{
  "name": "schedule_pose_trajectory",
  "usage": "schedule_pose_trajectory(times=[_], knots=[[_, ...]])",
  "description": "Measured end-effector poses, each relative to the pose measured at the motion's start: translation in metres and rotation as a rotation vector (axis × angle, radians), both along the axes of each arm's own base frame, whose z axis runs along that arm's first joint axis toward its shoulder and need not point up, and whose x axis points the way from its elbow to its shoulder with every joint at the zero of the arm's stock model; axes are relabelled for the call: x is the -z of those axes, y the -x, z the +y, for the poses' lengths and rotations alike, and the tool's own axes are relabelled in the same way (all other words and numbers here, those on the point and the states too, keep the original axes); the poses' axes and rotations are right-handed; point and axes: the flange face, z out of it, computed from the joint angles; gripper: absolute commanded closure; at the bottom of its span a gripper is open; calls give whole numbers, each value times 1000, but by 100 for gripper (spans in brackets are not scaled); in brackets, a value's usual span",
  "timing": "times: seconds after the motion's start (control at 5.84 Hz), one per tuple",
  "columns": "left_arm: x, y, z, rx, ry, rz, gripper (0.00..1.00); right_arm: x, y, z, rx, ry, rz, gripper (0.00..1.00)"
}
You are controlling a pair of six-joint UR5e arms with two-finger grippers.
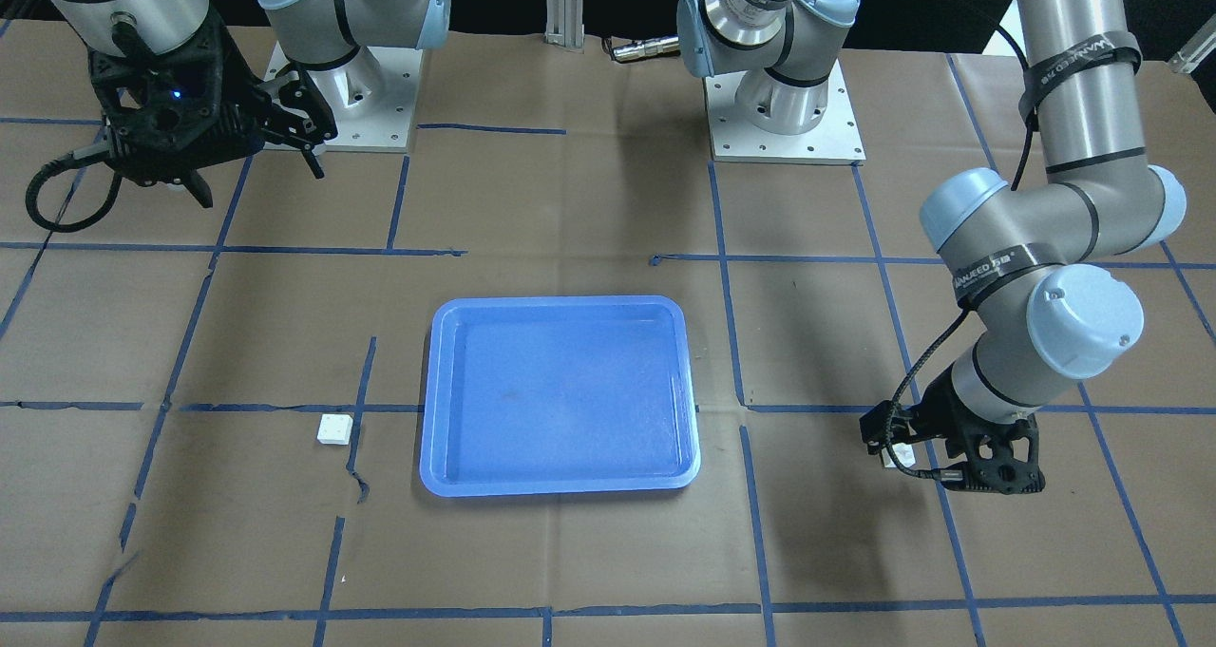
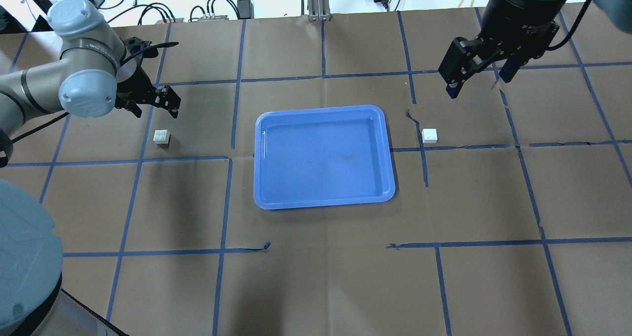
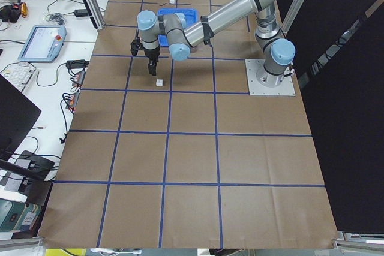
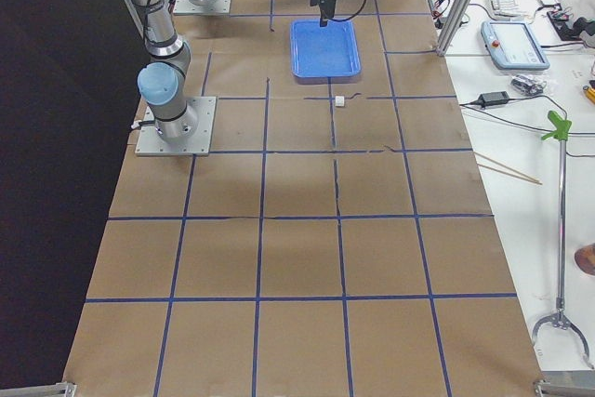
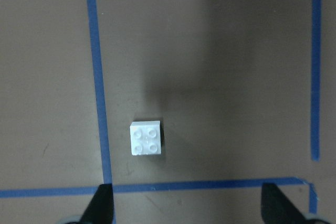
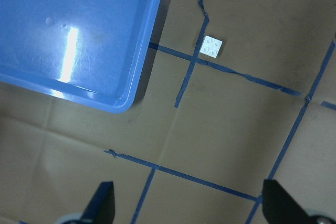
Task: Assemble white blocks and place on blue tray
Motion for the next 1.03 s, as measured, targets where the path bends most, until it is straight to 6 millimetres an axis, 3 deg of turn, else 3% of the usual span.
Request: schedule_pose_trajectory(times=[0.34,0.86,1.03], knots=[[47,-10,-8,-5,-7,-4,1,2,14,-5,-353,-3,48,0],[59,-18,7,-16,-44,2,1,20,38,-42,-964,90,-68,0],[61,-29,20,-38,-58,8,10,34,60,-57,-1096,127,-145,0]])
